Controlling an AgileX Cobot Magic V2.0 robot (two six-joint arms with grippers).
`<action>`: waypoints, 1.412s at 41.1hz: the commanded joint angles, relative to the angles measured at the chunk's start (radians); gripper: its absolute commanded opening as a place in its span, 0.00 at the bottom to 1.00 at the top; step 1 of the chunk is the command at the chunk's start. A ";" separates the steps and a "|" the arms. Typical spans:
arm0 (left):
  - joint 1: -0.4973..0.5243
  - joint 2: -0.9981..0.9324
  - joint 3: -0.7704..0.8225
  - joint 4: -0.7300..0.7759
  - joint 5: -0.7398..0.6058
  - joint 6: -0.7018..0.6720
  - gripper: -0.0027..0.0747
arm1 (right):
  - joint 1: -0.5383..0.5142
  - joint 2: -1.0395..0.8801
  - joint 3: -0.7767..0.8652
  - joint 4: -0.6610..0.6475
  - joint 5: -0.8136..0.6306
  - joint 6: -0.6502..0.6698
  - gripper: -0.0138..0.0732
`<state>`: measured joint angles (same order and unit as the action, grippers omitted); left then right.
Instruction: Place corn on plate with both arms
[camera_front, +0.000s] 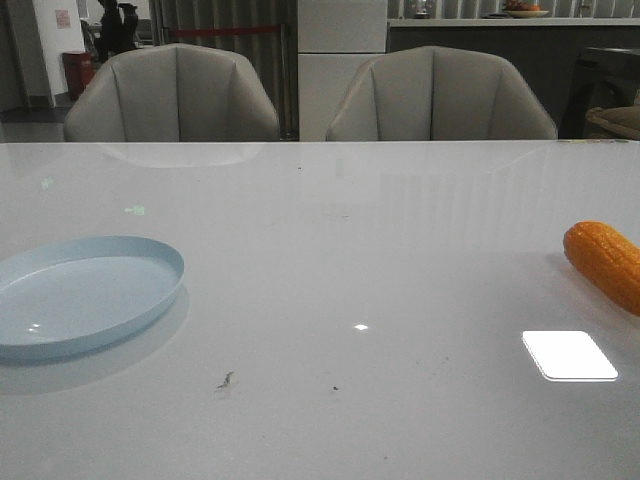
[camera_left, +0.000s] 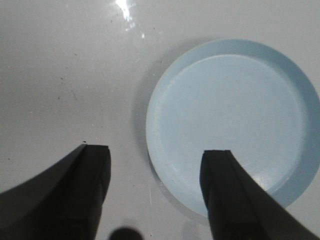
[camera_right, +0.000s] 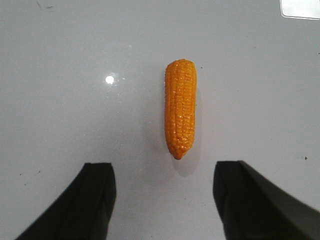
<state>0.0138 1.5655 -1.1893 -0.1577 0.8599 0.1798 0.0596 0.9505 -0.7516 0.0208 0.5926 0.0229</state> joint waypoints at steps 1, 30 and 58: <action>-0.002 0.053 -0.081 -0.028 0.033 0.000 0.62 | -0.005 -0.008 -0.035 -0.004 -0.060 0.001 0.77; -0.002 0.330 -0.113 -0.045 0.009 0.000 0.62 | -0.005 -0.008 -0.035 -0.004 -0.060 0.001 0.77; -0.002 0.346 -0.113 -0.043 0.009 0.000 0.16 | -0.005 -0.008 -0.035 -0.004 -0.060 0.001 0.77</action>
<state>0.0138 1.9552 -1.2792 -0.1977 0.8755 0.1798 0.0596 0.9505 -0.7516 0.0208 0.5926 0.0229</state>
